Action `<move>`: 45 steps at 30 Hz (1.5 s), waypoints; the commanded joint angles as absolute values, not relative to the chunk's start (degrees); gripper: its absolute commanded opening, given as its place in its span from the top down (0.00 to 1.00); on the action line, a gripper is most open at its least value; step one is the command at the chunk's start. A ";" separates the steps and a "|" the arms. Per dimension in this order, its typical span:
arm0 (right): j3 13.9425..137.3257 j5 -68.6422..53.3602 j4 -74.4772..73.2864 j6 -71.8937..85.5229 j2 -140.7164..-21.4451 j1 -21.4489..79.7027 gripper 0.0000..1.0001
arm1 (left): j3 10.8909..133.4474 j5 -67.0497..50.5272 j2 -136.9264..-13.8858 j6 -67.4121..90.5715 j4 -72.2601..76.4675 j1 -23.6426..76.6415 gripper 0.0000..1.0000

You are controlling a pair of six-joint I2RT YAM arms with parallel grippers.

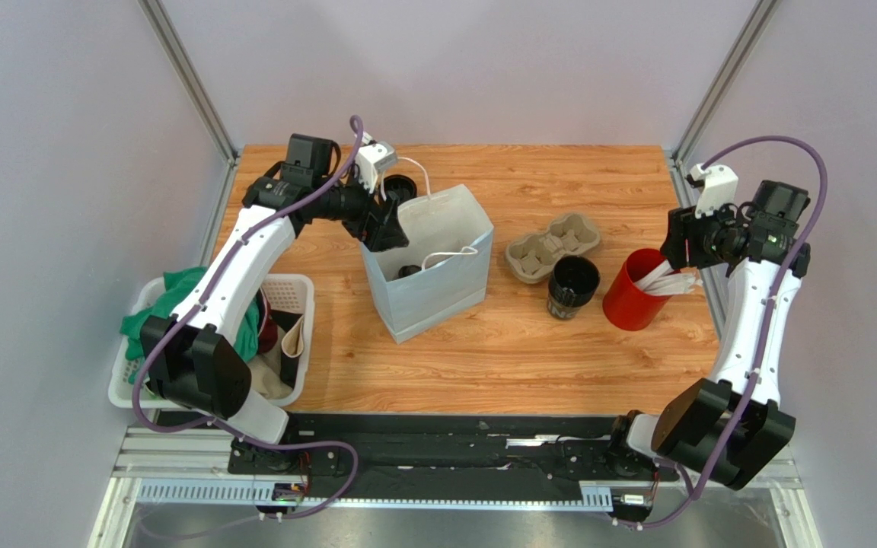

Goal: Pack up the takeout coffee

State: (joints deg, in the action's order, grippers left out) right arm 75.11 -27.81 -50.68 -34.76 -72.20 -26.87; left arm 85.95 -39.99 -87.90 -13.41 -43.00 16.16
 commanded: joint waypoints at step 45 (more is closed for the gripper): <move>77.08 -33.22 -54.67 -35.69 -74.18 -26.98 0.83 | 86.13 -39.29 -90.44 -14.24 -42.28 18.54 0.01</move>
State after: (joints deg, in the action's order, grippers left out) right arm 74.39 -31.53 -56.49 -37.28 -75.99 -27.07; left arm 85.95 -38.87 -90.00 -13.43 -43.00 18.06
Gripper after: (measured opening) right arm 0.173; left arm 0.990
